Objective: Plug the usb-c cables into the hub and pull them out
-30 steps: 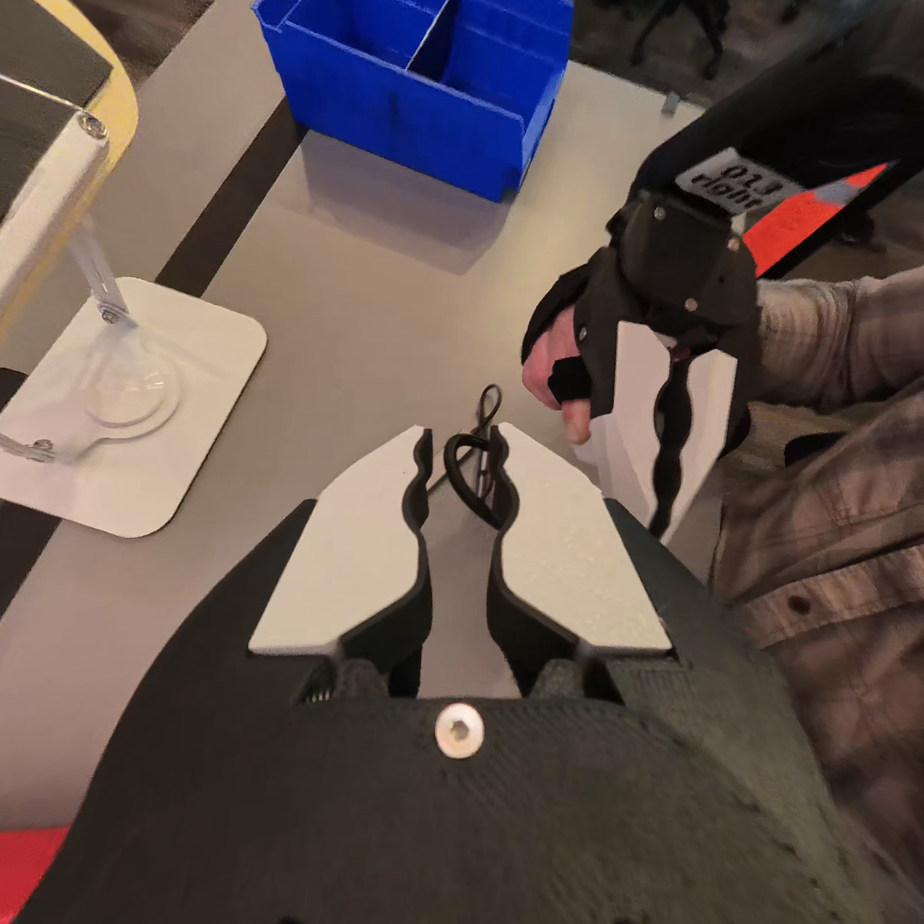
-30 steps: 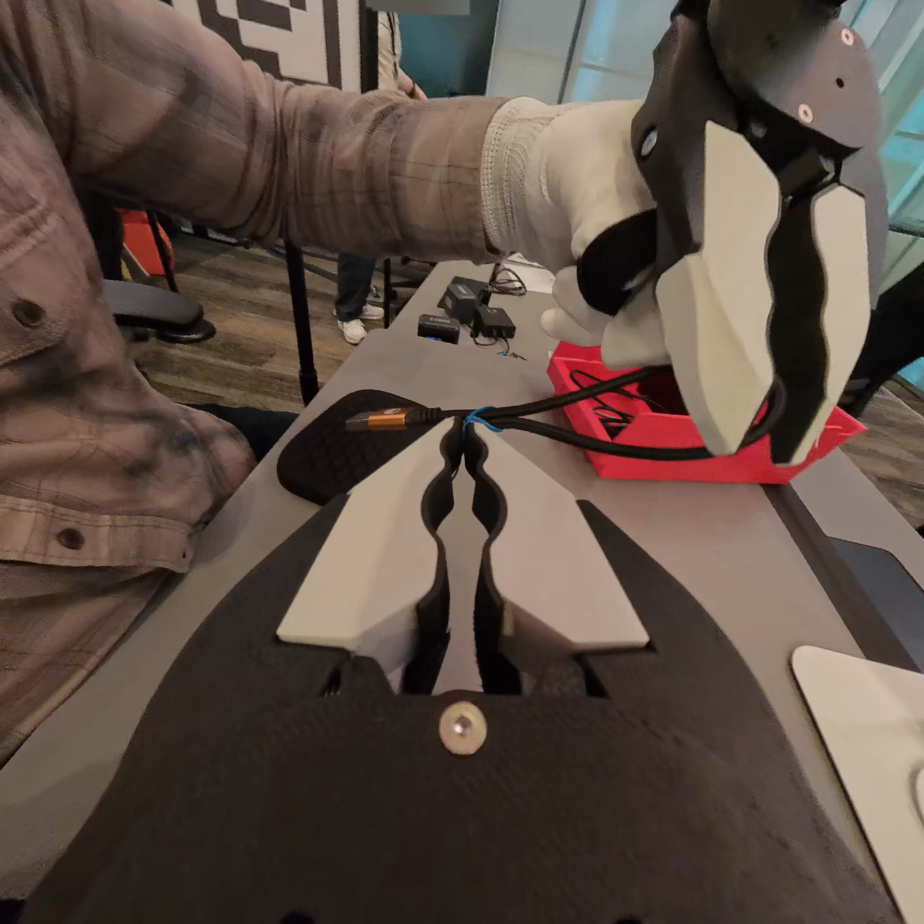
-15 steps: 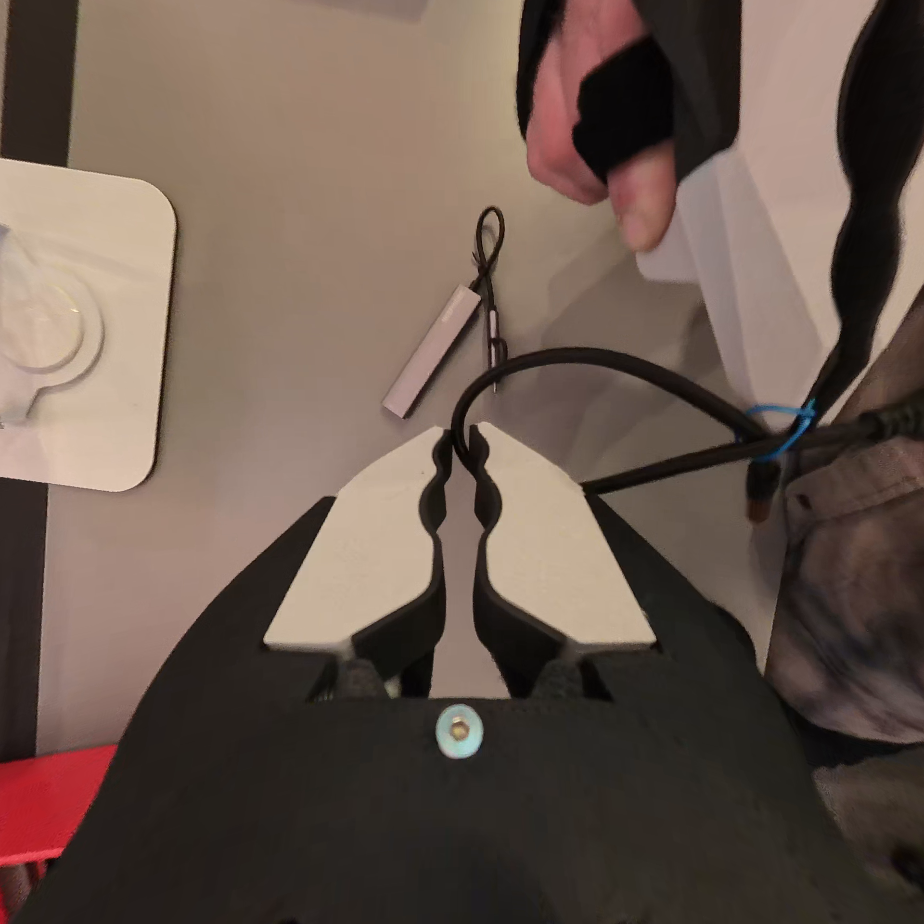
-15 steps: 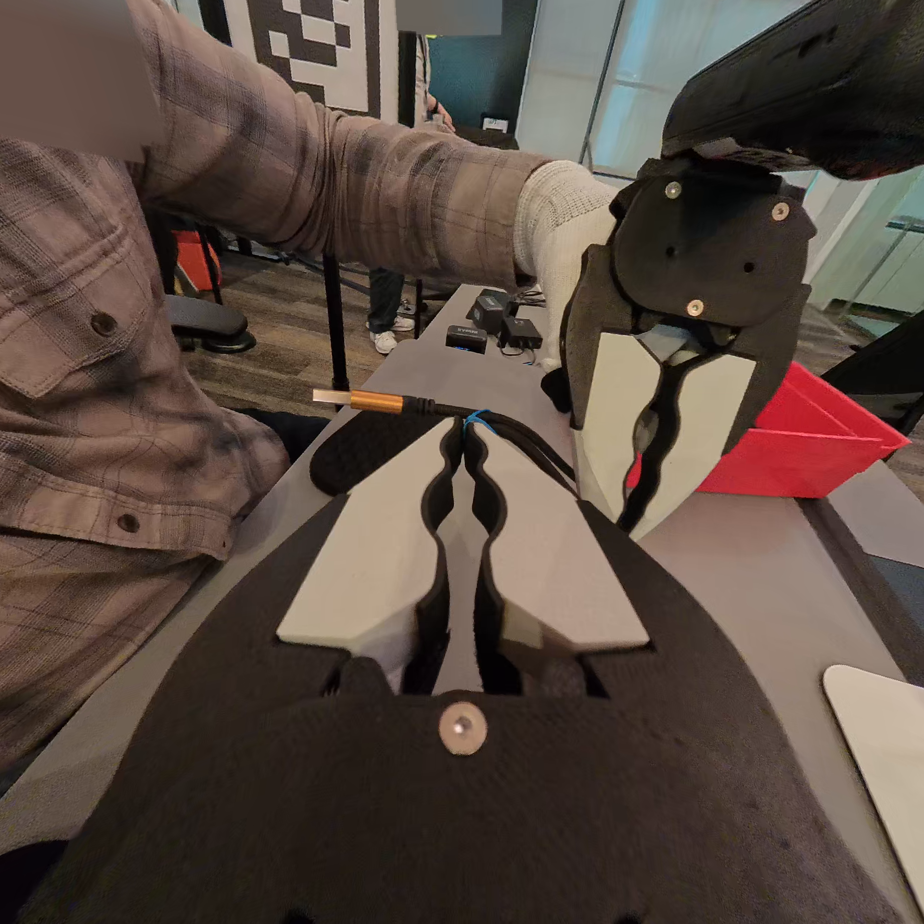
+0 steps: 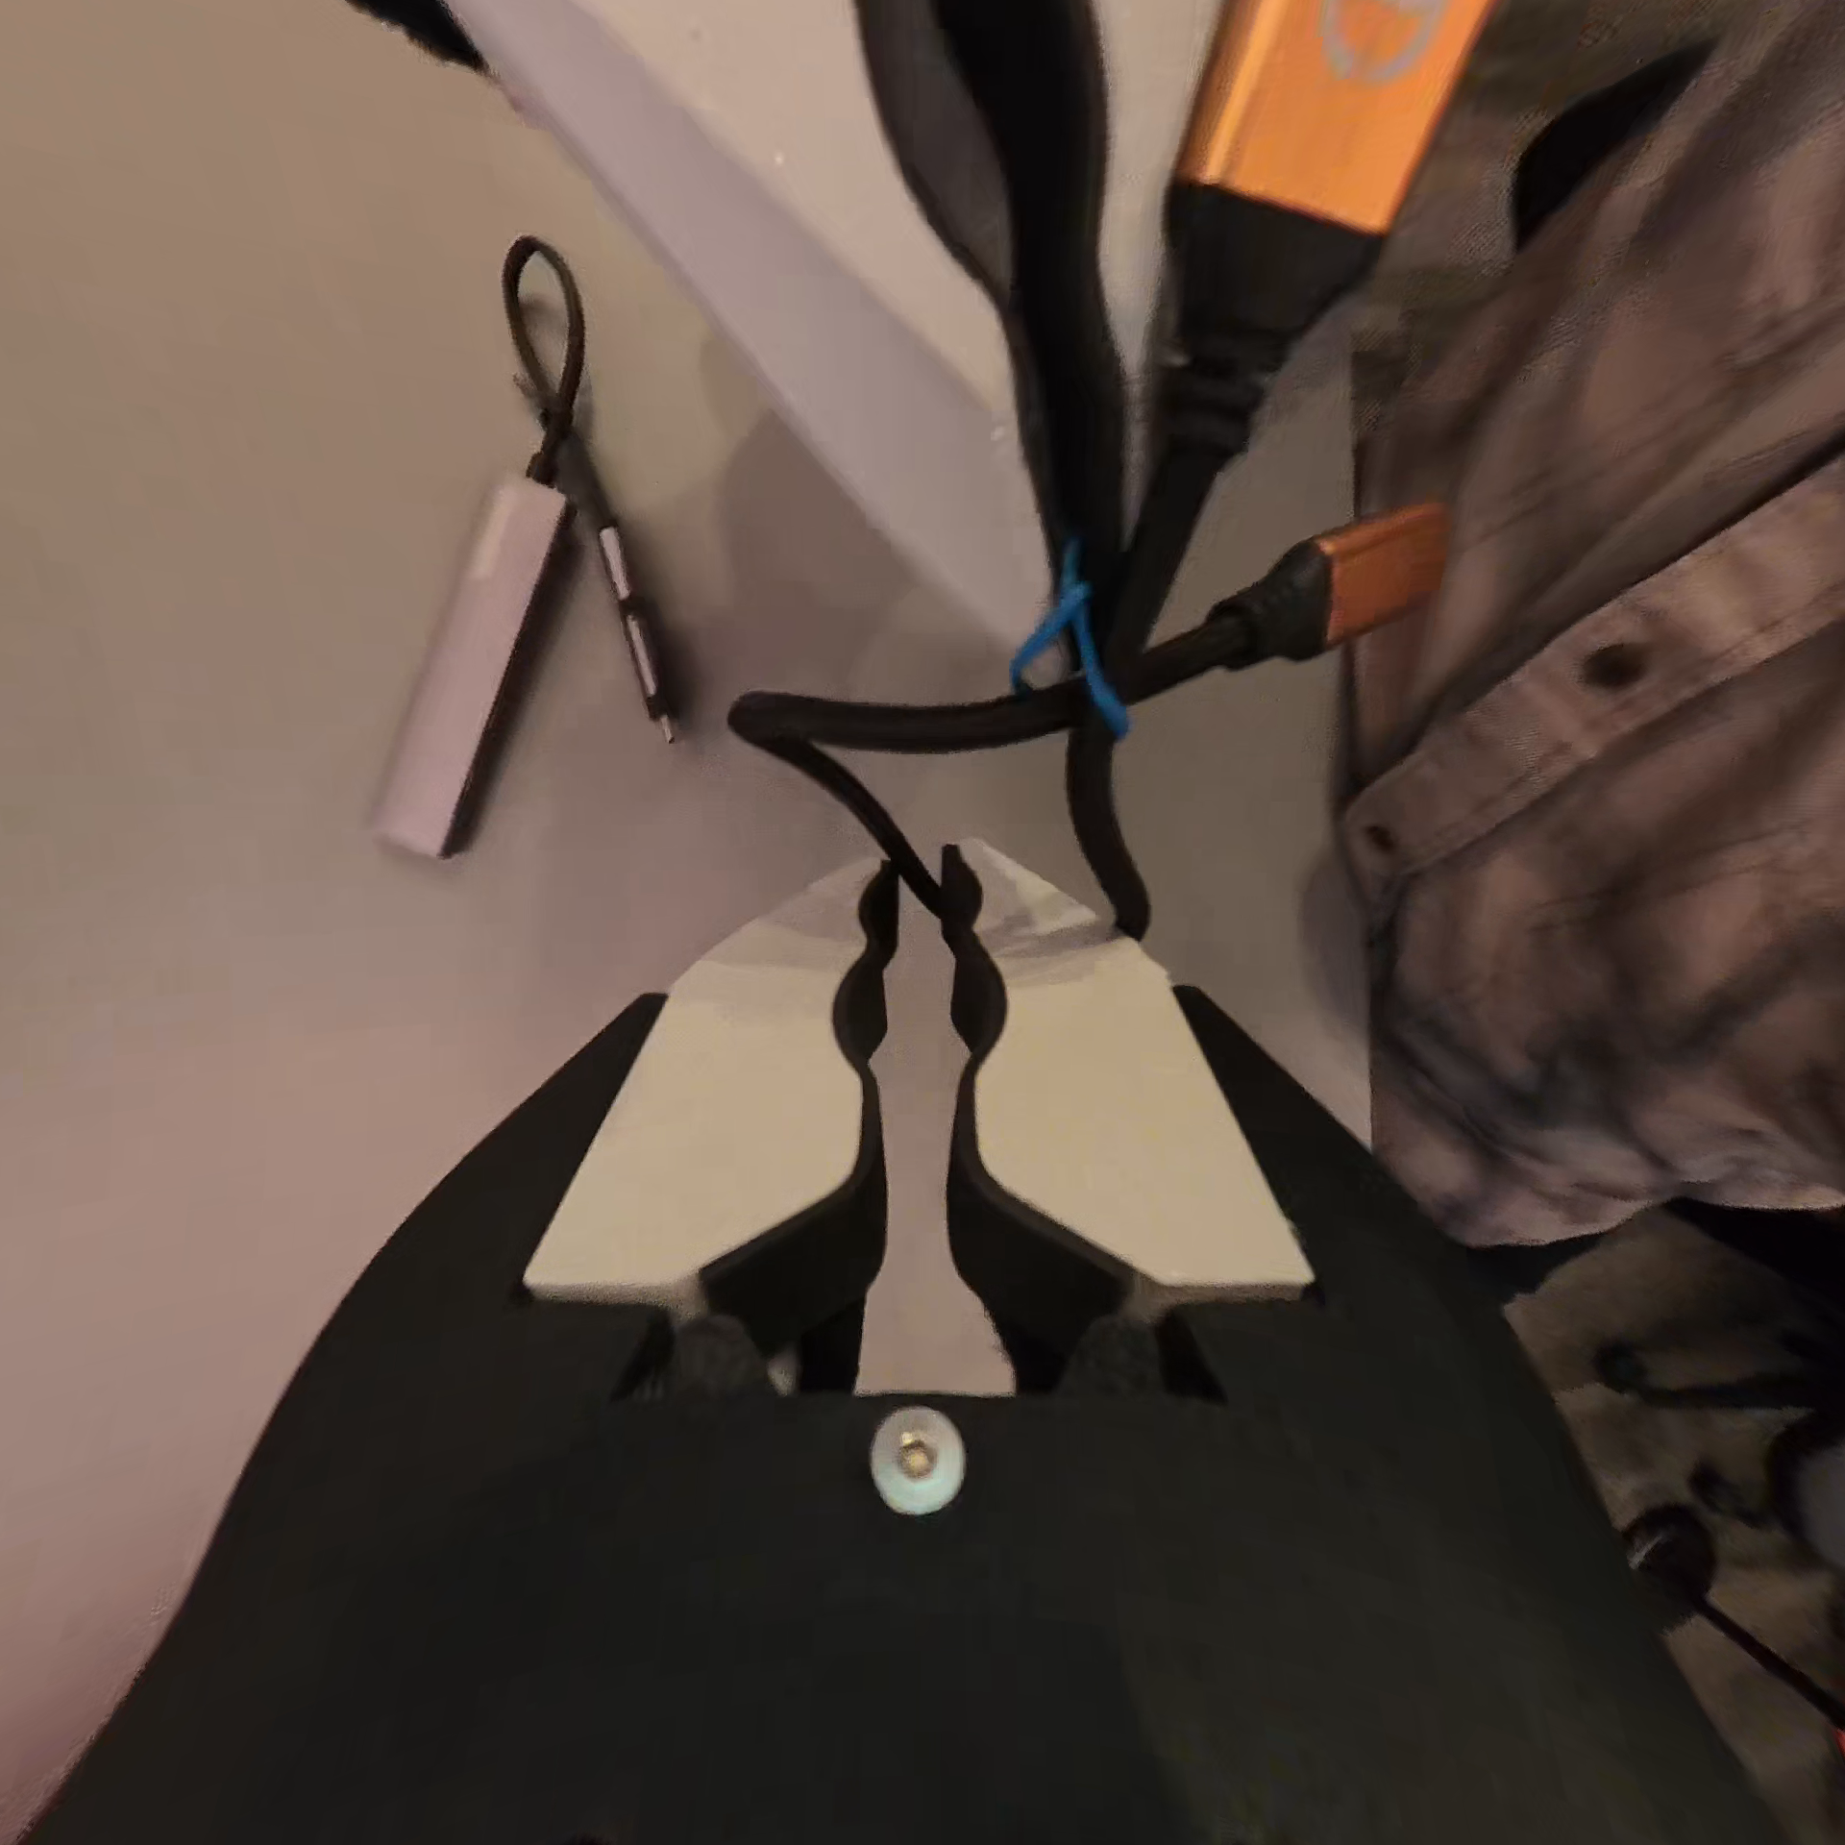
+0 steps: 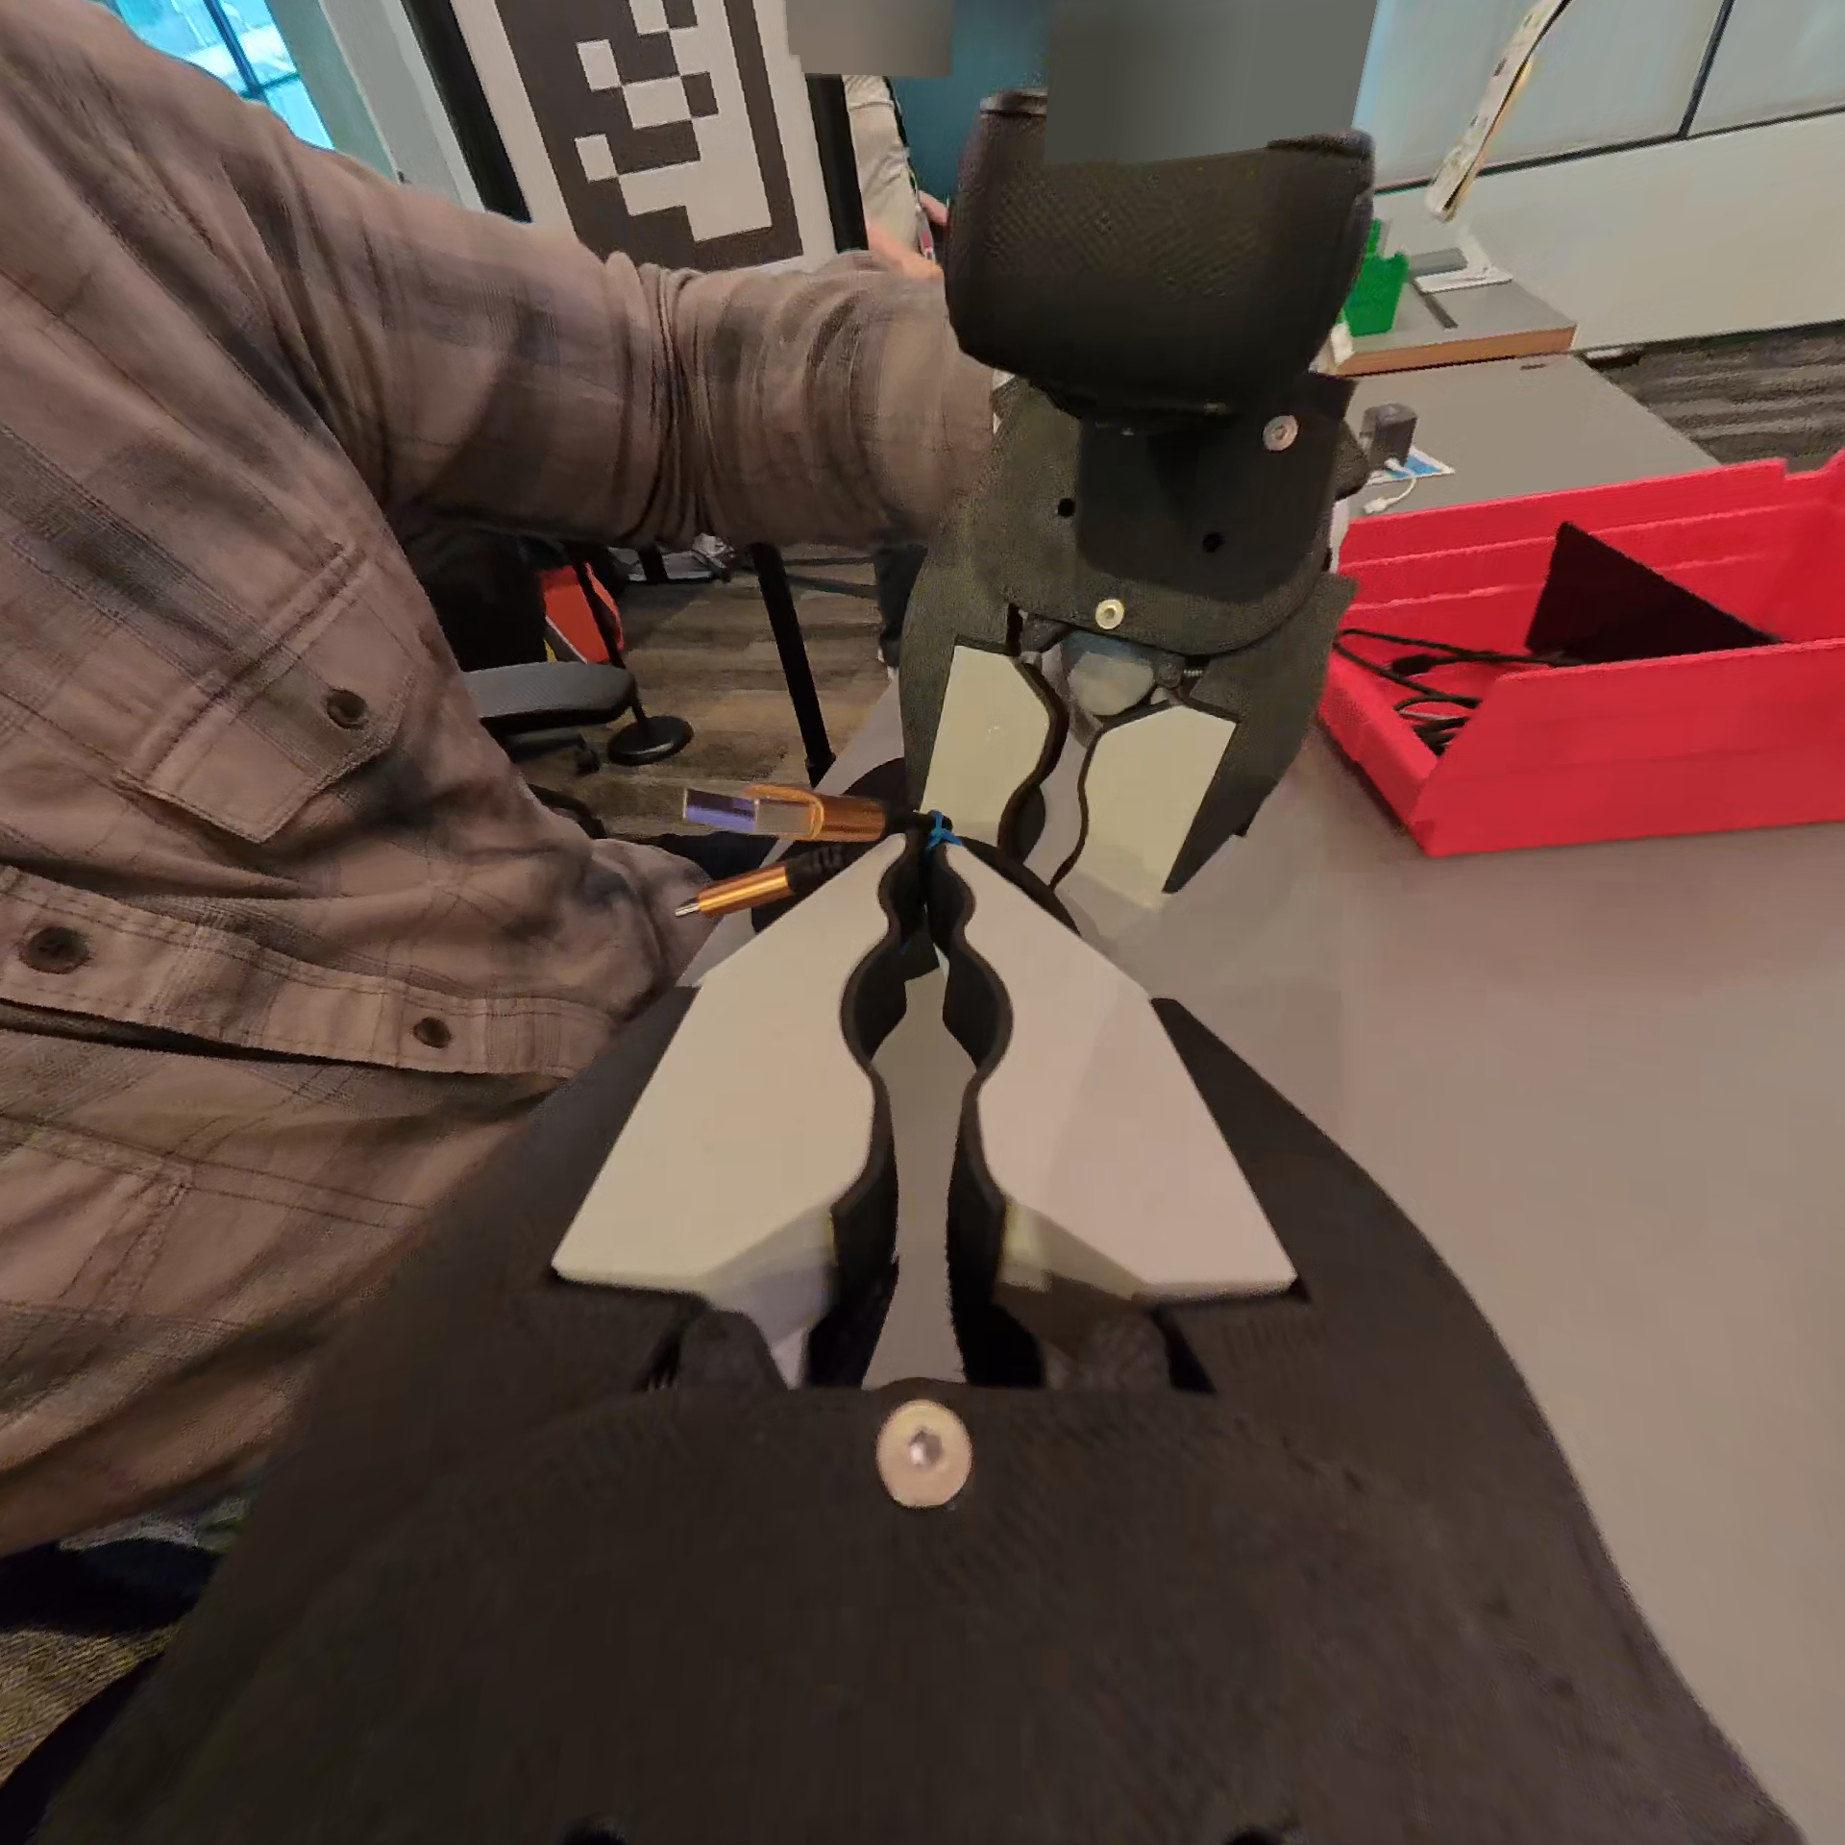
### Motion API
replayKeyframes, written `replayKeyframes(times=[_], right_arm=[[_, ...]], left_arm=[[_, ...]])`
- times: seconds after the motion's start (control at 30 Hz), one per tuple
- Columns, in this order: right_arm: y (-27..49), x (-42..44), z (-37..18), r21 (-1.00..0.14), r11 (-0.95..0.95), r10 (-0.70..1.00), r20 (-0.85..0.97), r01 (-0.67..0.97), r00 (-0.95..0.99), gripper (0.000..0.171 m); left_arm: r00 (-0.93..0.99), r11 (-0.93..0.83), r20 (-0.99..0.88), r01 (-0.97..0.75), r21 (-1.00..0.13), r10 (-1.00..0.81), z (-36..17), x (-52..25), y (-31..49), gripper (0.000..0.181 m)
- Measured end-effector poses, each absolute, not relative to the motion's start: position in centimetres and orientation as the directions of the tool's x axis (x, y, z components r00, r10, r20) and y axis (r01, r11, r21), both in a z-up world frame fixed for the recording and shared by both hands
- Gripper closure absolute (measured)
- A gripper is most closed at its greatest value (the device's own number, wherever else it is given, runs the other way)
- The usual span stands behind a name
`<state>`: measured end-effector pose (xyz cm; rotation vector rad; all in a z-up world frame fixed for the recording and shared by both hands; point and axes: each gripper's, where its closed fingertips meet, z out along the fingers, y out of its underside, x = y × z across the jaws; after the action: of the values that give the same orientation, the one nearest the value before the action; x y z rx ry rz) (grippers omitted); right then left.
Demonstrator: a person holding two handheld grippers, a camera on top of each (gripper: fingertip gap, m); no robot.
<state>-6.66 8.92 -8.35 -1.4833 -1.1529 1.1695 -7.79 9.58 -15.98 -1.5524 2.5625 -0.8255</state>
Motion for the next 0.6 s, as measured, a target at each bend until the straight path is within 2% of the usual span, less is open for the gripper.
replayKeyframes(times=[0.2,0.3,0.43,0.6], right_arm=[[9.6,-6.3,-8.6,-0.969,-0.24,0.965,-0.231,0.058,0.124,0.171],[9.3,-6.4,-8.7,-0.968,-0.246,0.965,-0.24,0.052,0.108,0.171],[9.1,-6.2,-8.0,-0.959,-0.283,0.956,-0.282,-0.007,0.074,0.171],[8.9,-6.2,-8.0,-0.947,-0.318,0.946,-0.32,-0.046,0.042,0.171]], left_arm=[[-0.476,0.16,0.372,-0.76,-0.63,-0.797,-15.6,-6.8,7.6,0.173],[-0.451,0.101,0.382,-0.742,-0.663,-0.807,-16.0,-6.6,7.8,0.172],[-0.416,0.11,0.226,-0.645,-0.757,-0.881,-15.4,-6.0,10.0,0.169],[-0.42,0.193,0.081,-0.569,-0.8,-0.904,-14.1,-6.0,10.8,0.158]])
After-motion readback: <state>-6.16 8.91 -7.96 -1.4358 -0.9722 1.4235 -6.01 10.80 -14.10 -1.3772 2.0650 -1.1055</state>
